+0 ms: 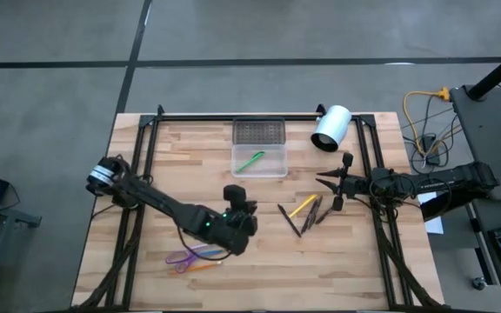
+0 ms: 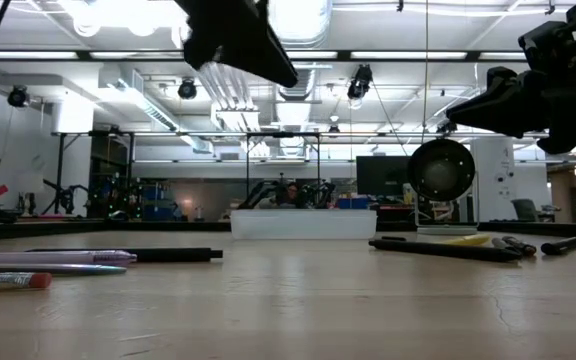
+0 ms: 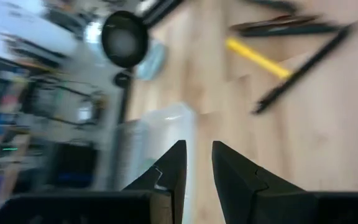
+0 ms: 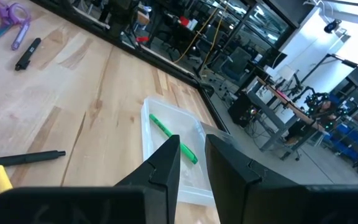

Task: Pick & place school supplies into a supply box
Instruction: Put the black pen into the black box

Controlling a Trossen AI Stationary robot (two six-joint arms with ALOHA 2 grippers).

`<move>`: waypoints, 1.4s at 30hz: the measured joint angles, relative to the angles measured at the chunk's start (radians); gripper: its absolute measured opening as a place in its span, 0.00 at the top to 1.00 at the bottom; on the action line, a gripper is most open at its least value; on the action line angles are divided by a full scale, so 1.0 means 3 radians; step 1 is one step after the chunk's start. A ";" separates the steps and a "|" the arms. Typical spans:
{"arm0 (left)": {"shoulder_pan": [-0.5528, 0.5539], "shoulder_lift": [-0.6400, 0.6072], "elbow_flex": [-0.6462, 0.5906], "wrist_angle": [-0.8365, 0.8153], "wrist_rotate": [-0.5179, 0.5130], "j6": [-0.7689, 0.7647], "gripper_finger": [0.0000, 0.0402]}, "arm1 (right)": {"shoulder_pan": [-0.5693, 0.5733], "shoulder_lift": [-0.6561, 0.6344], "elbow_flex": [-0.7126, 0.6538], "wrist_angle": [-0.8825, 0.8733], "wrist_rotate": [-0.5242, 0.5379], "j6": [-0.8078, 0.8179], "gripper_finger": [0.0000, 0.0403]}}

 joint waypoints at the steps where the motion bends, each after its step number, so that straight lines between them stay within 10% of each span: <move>1: -0.0010 -0.0035 0.0000 -0.0077 0.0167 -0.0130 0.85 | 0.0000 0.0000 0.0000 0.0000 0.0000 -0.0001 0.83; 8: -0.0008 -0.0200 0.0000 -0.0667 0.1621 -0.1213 0.85 | 0.0000 -0.0001 0.0000 0.0001 0.0000 -0.0002 0.83; 42: 0.0348 -0.0116 -0.0574 -0.0602 0.2554 -0.1690 0.85 | 0.0000 0.0001 0.0000 0.0000 -0.0001 -0.0001 0.83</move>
